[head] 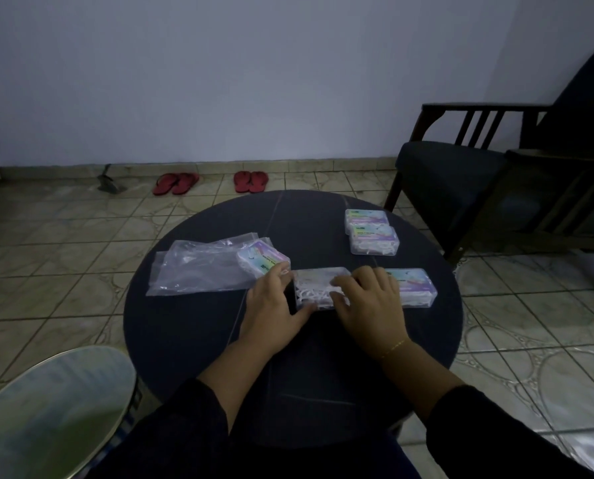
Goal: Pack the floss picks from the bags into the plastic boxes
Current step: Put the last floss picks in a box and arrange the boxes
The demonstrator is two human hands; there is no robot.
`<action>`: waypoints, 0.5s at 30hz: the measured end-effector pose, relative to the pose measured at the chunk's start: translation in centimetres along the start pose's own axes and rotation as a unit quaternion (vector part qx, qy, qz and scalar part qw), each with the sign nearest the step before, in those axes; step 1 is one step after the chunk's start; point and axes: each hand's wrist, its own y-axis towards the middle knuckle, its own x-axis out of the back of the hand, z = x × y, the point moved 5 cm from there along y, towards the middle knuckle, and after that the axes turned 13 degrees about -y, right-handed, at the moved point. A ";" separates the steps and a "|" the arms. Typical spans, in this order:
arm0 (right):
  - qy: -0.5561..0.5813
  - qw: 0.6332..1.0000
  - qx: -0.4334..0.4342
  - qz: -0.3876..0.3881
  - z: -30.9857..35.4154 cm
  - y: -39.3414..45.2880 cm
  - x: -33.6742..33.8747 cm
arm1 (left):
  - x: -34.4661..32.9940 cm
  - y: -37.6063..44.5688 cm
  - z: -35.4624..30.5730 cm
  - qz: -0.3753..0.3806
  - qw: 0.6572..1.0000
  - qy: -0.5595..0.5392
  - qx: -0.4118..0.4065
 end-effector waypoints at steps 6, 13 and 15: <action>-0.015 0.998 0.031 0.054 0.9 -0.7 -0.4 | 0.1 -0.1 0.1 0.017 1.000 0.001 0.005; -0.031 0.999 0.016 0.032 0.8 -0.7 -0.1 | 0.2 -0.3 -0.8 0.009 0.998 0.050 -0.042; -0.023 0.999 0.020 0.031 0.8 -0.7 -0.2 | 0.0 -0.3 -1.4 0.009 0.992 0.086 -0.090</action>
